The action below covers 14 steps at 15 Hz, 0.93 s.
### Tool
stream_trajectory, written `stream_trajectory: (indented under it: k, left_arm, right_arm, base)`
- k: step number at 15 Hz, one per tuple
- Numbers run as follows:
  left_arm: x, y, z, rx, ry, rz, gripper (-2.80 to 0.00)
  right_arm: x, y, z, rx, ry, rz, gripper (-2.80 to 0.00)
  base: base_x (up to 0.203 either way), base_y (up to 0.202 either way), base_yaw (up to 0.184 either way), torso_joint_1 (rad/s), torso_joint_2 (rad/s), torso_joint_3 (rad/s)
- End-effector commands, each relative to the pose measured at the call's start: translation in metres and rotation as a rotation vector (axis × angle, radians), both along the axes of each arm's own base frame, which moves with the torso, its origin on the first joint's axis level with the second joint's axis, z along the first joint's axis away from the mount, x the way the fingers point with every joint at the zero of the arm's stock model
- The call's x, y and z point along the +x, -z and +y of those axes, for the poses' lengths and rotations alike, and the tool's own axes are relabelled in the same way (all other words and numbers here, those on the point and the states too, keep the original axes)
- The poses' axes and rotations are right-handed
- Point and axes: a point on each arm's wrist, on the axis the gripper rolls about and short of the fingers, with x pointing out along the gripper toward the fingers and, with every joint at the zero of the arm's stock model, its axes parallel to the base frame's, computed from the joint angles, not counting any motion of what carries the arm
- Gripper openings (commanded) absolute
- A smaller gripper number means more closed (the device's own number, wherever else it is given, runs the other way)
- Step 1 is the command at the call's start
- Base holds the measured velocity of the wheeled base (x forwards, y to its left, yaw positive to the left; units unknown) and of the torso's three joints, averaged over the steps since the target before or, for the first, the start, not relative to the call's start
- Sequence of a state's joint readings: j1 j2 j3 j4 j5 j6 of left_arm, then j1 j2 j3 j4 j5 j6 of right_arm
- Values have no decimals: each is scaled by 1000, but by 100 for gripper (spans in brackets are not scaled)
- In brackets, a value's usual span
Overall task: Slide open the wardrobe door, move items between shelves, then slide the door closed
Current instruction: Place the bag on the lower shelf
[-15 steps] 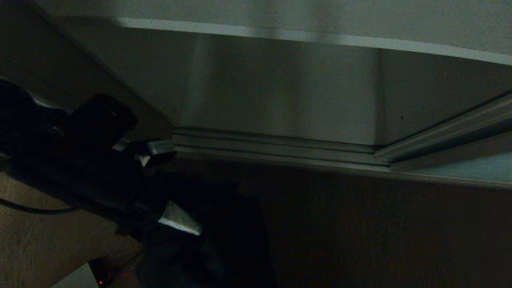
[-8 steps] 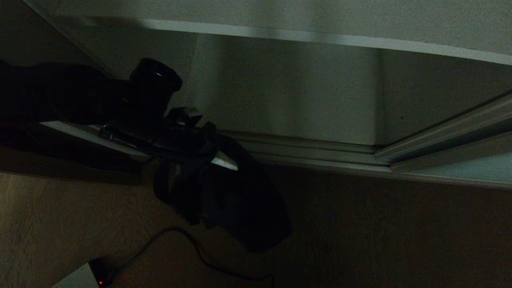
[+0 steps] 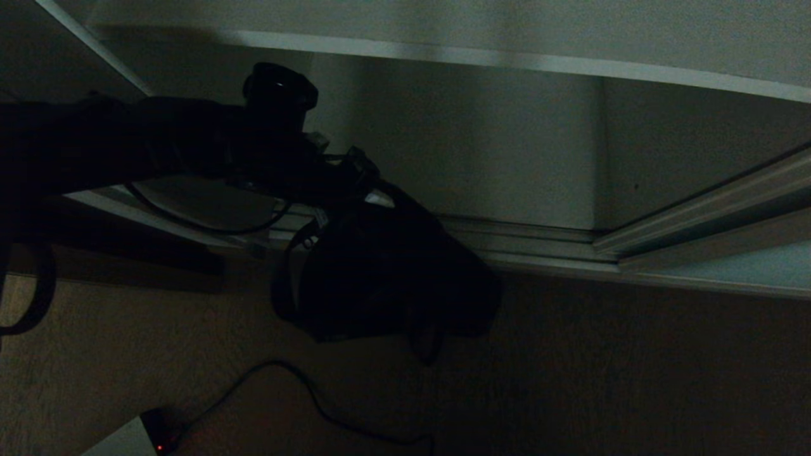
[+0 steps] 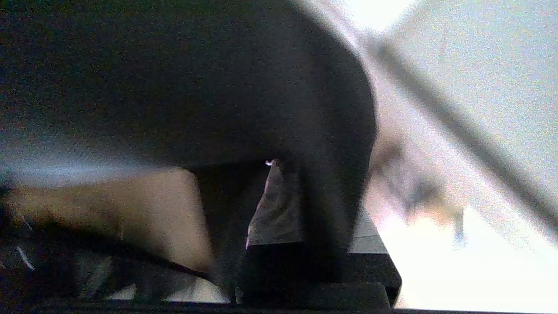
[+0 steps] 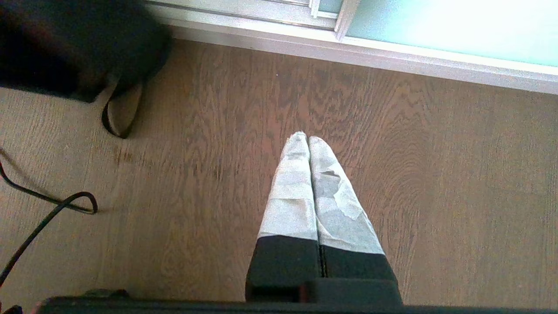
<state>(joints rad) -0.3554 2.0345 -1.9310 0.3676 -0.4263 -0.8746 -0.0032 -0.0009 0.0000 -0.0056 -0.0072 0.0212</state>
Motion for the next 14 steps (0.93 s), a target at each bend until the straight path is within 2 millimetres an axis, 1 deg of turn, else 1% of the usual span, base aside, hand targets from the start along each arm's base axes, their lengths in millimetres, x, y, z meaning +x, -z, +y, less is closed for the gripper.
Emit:
stream_trajectory:
  k: [1,3,4,6,7,9,10,12,14]
  left_arm:
    - [19,7,-2,-12,-101,-65,-280]
    - [24,-5,8,-33,-167,-157,-280]
    - [23,-16,17,-51,-194,-210,-280]
    - [15,-41,32,-85,-228,-316,-280]
    - [11,-55,47,-99,-259,-381,-280]
    - [5,-74,66,-96,-328,-490,-280]
    - [2,-82,72,-79,-380,-548,-280]
    - [3,-83,75,-64,-421,-576,-280]
    - [6,-80,75,-57,-447,-570,-280]
  right_arm:
    - [0,0,0,0,0,-1,-280]
    - [0,0,0,0,0,-1,-280]
    - [0,0,0,0,0,-1,-280]
    - [0,0,0,0,0,-1,-280]
    - [0,0,0,0,0,-1,-280]
    - [0,0,0,0,0,-1,-280]
    - [0,0,0,0,0,-1,-280]
    - [0,0,0,0,0,-1,-280]
    - [0,0,0,0,0,-1,-280]
  base:
    - [0,0,0,0,0,0]
    - [0,0,0,0,0,0]
    - [0,0,0,0,0,0]
    - [0,0,0,0,0,0]
    - [0,0,0,0,0,0]
    - [0,0,0,0,0,0]
    - [0,0,0,0,0,0]
    - [0,0,0,0,0,0]
    - [0,0,0,0,0,0]
